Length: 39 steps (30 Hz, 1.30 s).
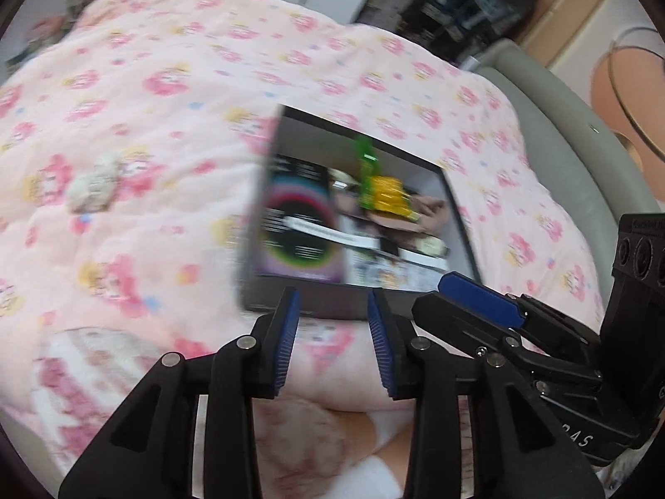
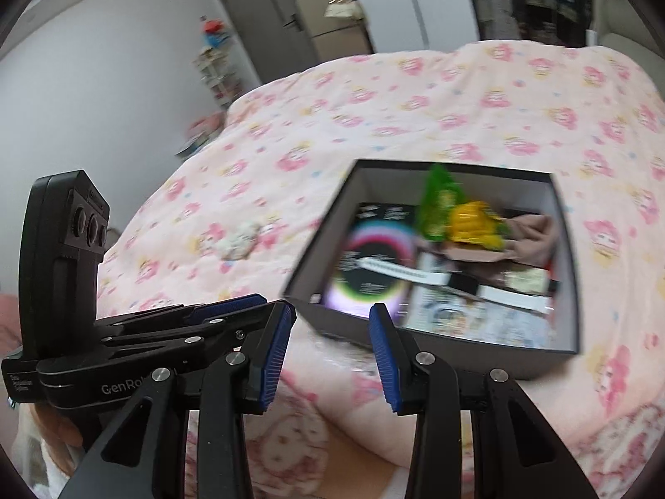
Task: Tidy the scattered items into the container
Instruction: 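Move the left gripper from the box to the white plush keychain, then close the left gripper on the white plush and lift it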
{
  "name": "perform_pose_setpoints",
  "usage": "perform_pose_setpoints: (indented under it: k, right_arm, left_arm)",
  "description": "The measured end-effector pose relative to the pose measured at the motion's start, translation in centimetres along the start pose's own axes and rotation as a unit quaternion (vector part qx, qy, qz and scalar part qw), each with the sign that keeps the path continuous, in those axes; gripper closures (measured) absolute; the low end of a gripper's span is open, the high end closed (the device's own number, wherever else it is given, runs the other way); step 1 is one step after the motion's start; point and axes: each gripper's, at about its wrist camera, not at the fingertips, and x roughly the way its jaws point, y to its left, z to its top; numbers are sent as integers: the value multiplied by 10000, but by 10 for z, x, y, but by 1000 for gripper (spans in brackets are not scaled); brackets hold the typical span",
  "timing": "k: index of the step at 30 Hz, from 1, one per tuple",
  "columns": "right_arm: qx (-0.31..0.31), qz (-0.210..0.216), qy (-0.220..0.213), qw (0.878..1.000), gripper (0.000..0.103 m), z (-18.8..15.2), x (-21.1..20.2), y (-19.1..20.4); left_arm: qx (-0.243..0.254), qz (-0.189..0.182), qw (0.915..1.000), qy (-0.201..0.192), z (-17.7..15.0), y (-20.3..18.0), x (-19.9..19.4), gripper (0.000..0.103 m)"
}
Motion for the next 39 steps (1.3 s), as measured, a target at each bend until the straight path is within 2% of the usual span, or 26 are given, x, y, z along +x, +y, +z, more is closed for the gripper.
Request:
perform_pose_setpoints:
  k: [2, 6, 8, 10, 13, 15, 18, 20, 21, 23, 24, 26, 31, 33, 35, 39]
  right_arm:
    - [-155, 95, 112, 9998, 68, 5, 14, 15]
    - [-387, 413, 441, 9974, 68, 18, 49, 55]
    - [-84, 965, 686, 9929, 68, 24, 70, 64]
    - [201, 1206, 944, 9880, 68, 30, 100, 73]
    - [-147, 878, 1036, 9906, 68, 36, 135, 98]
    - [-109, 997, 1143, 9884, 68, 44, 157, 109]
    - [-55, 843, 1227, 9888, 68, 61, 185, 113]
    - [72, 754, 1179, 9901, 67, 74, 212, 110]
    - [213, 749, 1258, 9890, 67, 77, 231, 105]
    - [615, 479, 1742, 9816, 67, 77, 275, 90]
    - [713, 457, 1842, 9792, 67, 76, 287, 86]
    - [682, 597, 1789, 9797, 67, 80, 303, 86]
    - [437, 620, 1489, 9859, 67, 100, 334, 96]
    - [500, 643, 1607, 9836, 68, 103, 352, 96]
    - [581, 738, 1683, 9812, 67, 103, 366, 95]
    - [936, 1043, 1840, 9729, 68, 97, 379, 91]
  left_arm:
    - [-221, 92, 9997, -102, -2, 24, -9, 70]
    - [-680, 22, 9974, -234, -3, 77, -22, 69]
    - [-842, 30, 9960, -291, -2, 102, -27, 68]
    - [-1062, 174, 9937, -325, 0, 130, -27, 68]
    - [-1610, 422, 9854, -354, 7, 180, -24, 67]
    - [-1880, 478, 9801, -422, 12, 208, -21, 67]
    - [-2211, 294, 9733, -532, 21, 243, -9, 67]
    - [-2381, 154, 9701, -447, 28, 263, 9, 67]
    - [-2440, 128, 9690, -371, 32, 272, 19, 67]
    - [-2527, 72, 9672, -246, 40, 291, 37, 67]
    - [-2534, 20, 9671, -220, 45, 300, 45, 67]
    - [-2551, -29, 9667, -198, 51, 312, 56, 67]
    - [-2679, -54, 9633, -140, 63, 328, 80, 67]
    - [-2641, 11, 9644, -130, 64, 329, 86, 68]
    - [-2651, 14, 9642, -116, 63, 332, 91, 73]
    - [-2889, -239, 9568, -207, 56, 341, 91, 77]
